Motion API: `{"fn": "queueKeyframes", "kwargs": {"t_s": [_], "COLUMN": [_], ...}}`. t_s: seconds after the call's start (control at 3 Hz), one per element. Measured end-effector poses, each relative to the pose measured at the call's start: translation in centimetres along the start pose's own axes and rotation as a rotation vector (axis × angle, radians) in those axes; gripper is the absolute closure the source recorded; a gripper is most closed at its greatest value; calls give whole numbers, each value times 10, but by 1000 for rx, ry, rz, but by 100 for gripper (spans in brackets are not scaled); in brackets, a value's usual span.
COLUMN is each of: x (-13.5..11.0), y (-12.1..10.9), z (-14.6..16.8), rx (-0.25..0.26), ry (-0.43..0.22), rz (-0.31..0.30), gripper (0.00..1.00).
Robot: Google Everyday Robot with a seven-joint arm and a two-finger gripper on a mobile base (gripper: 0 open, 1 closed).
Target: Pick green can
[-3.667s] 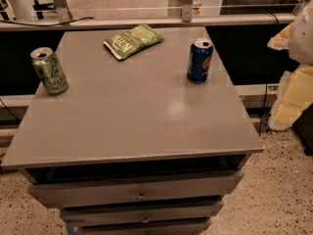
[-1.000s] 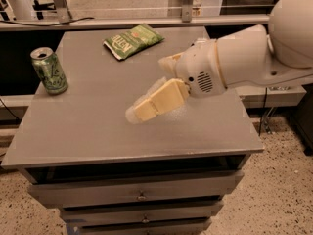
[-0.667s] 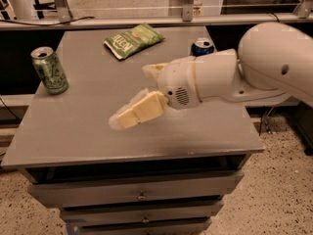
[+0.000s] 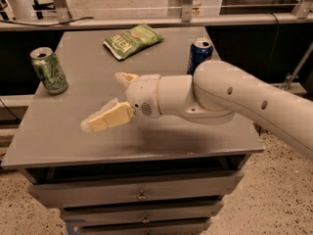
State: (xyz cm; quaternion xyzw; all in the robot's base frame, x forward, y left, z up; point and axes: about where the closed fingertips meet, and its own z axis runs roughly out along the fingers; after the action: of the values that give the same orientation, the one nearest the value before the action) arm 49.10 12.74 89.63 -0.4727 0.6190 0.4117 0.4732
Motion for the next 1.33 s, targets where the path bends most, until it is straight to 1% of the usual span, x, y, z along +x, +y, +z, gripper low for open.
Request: {"fn": "queueKeyframes", "kwargs": {"t_s": [0.33, 0.67, 1.0, 1.33], "x": [-9, -19, -29, -37], "y": [-10, -24, -37, -51], "z": [44, 87, 122, 148], "rx": [-30, -60, -73, -73], "ry": [-83, -141, -176, -194], "rz": [-22, -43, -70, -95], "gripper": [0, 0, 0, 0]}}
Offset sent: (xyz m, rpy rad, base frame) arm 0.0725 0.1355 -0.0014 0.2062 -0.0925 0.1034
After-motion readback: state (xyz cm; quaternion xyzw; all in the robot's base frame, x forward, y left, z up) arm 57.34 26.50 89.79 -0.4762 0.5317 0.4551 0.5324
